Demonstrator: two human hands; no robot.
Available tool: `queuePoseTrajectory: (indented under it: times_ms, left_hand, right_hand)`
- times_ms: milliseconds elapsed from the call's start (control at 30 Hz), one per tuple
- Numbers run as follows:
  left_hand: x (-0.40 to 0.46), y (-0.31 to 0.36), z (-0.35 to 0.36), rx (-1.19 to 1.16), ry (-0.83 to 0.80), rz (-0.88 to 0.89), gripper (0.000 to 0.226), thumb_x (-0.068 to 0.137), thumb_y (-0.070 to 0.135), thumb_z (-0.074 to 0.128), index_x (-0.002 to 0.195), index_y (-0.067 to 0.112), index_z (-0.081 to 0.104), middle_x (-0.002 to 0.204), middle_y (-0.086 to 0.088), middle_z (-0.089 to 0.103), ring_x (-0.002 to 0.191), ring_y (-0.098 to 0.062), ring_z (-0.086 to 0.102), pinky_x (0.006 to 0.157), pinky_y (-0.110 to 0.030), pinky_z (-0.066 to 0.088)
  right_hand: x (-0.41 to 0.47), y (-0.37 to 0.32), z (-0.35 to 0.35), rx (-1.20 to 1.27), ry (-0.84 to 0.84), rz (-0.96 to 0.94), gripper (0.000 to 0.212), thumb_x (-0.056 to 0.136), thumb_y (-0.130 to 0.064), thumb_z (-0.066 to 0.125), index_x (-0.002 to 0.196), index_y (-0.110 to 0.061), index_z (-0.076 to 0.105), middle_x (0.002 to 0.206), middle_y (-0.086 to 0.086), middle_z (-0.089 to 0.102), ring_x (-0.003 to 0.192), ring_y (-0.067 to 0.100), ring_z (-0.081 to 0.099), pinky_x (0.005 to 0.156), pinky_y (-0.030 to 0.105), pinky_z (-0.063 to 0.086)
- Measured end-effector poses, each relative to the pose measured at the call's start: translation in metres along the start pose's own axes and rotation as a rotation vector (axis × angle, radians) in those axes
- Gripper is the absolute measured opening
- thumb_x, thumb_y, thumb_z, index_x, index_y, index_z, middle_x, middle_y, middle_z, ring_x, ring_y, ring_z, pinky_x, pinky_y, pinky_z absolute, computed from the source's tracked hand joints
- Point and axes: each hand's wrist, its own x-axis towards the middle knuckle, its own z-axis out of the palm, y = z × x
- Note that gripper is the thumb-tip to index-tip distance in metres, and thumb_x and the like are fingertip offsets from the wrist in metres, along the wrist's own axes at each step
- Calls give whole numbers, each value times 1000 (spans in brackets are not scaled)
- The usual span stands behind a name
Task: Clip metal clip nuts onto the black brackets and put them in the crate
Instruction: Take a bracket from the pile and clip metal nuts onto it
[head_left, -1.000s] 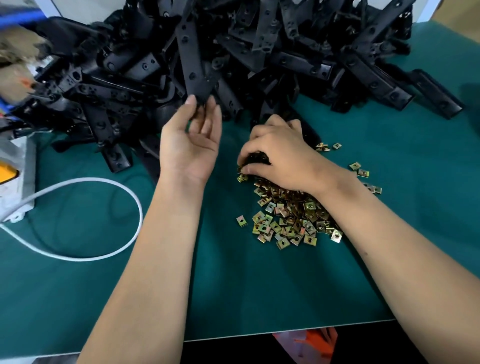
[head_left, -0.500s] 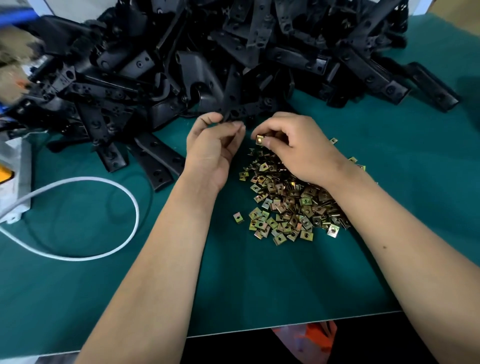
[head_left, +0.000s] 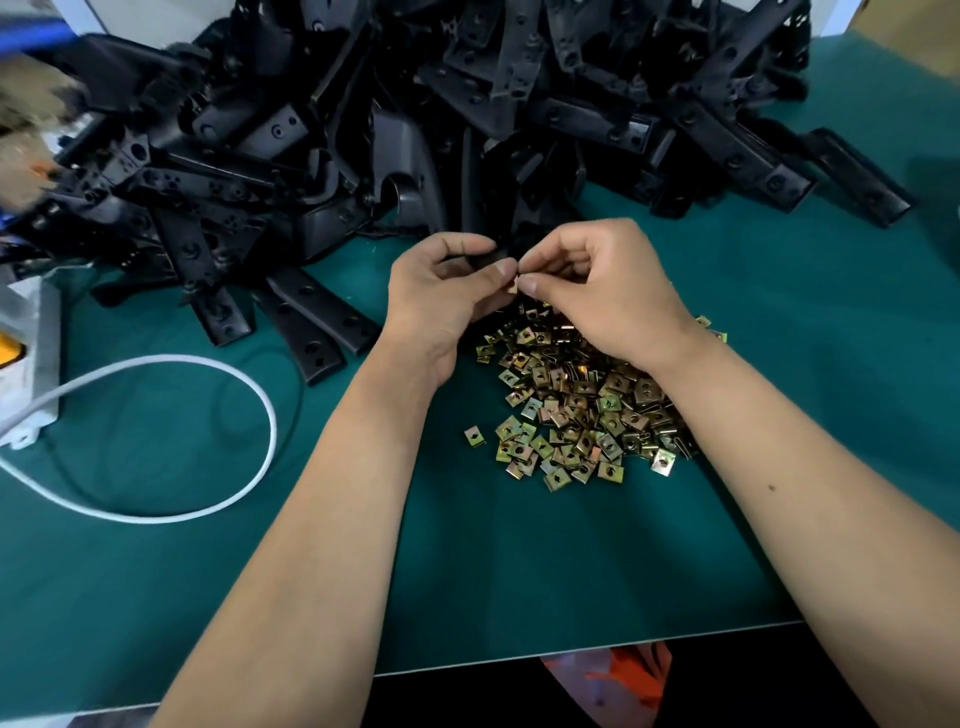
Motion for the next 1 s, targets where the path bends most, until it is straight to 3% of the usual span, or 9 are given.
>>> queuePoseTrajectory:
  times_ms: [167,267,433,600,800,1000]
  left_hand:
    - [1,0,1,34,-5,23,26,83,-13,75,100,4,66,79,-7,68,75,-20,74,69,-29,61]
    - [1,-2,1,88,-16,65,27,83,-12,76,102,4,66,89,-11,69,81,-20,74,74,-30,61]
    - [-1,-3,-7,266,-179,172,43,76,-14,80,109,12,68,108,-17,72,89,-22,75,84,-33,60]
    - [-2,-5,-5,336,-166,270,39,73,5,91,105,22,76,103,-3,77,82,-17,76,77,-29,61]
    - [-2,-6,-7,377,-171,303,44,74,-1,88,109,22,74,113,-4,73,81,-18,75,76,-29,60]
    - [0,-8,-8,411,-169,308,47,71,-6,83,107,23,73,105,0,72,75,-16,71,72,-27,58]
  right_hand:
    - [2,5,0,82,-32,90,10,89,-12,80,91,-22,79,79,-4,76,66,-3,66,68,20,52]
    - [2,7,1,105,-5,132,12,89,-13,80,89,-25,79,76,-4,77,62,-4,65,65,19,51]
    - [3,7,1,172,44,181,6,90,-14,78,92,-20,80,76,-2,77,54,0,63,55,17,50]
    - [3,7,0,141,34,202,7,89,-13,79,91,-19,80,76,0,78,55,4,64,56,19,51]
    - [3,5,-5,136,-5,234,7,87,-11,81,88,-17,80,75,1,77,55,2,64,58,19,54]
    - [2,3,-3,42,-28,210,15,84,-11,82,81,-25,79,79,-4,77,74,7,72,75,29,60]
